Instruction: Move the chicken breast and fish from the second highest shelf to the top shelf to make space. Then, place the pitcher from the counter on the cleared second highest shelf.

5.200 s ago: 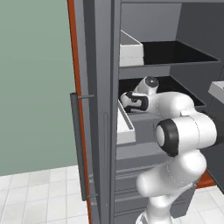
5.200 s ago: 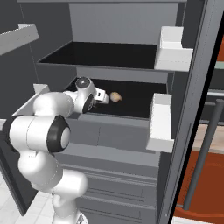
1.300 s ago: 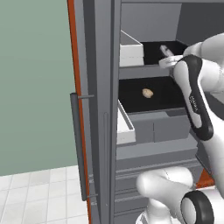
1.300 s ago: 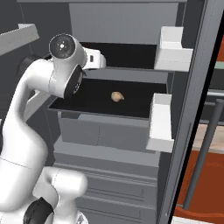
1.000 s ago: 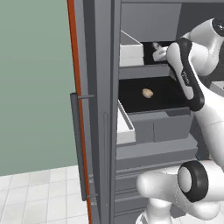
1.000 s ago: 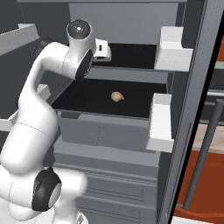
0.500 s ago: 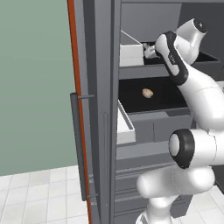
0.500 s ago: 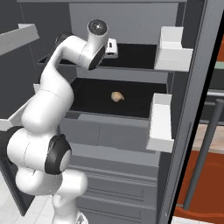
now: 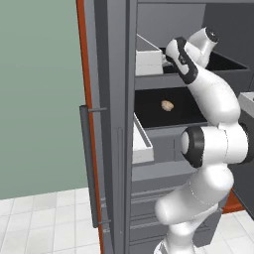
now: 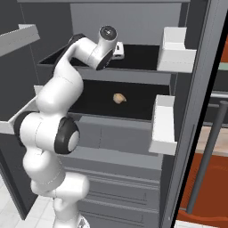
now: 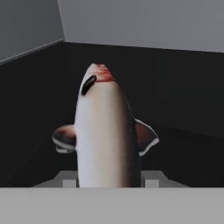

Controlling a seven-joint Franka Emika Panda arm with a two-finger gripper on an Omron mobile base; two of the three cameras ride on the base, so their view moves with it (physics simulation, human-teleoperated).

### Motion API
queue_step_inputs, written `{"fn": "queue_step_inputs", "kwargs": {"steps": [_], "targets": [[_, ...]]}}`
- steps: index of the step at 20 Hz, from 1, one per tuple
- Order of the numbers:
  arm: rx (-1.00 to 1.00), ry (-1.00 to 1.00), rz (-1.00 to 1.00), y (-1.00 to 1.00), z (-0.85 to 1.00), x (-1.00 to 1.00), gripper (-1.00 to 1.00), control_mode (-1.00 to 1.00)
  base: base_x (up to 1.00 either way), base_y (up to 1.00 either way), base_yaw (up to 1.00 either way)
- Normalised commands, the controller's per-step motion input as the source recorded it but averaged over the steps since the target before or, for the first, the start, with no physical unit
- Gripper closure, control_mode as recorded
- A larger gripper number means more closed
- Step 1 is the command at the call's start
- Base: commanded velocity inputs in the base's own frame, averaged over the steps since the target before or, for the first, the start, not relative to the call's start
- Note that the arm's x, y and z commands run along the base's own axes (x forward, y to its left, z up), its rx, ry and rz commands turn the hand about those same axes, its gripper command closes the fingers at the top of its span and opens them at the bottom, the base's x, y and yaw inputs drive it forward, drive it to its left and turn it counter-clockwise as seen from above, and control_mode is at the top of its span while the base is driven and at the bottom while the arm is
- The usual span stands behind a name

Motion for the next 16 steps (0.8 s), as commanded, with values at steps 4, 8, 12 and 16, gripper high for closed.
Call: {"fn": "queue_step_inputs", "kwargs": {"steps": [4,8,12,16], "targets": [[0.00,0.00,0.00,0.11,-0.24,0.77,-1.00,-1.00,0.00,0.00,0.00],[-0.02,-0.09,0.00,0.12,-0.28,0.25,-1.00,-1.00,0.00,0.00,0.00],[-0.04,-0.22,-0.01,0.11,-0.21,0.00,-1.00,-1.00,0.00,0.00,0.00],[-0.03,-0.26,-0.04,0.09,-0.03,0.00,-1.00,-1.00,0.00,0.00,0.00]]}}
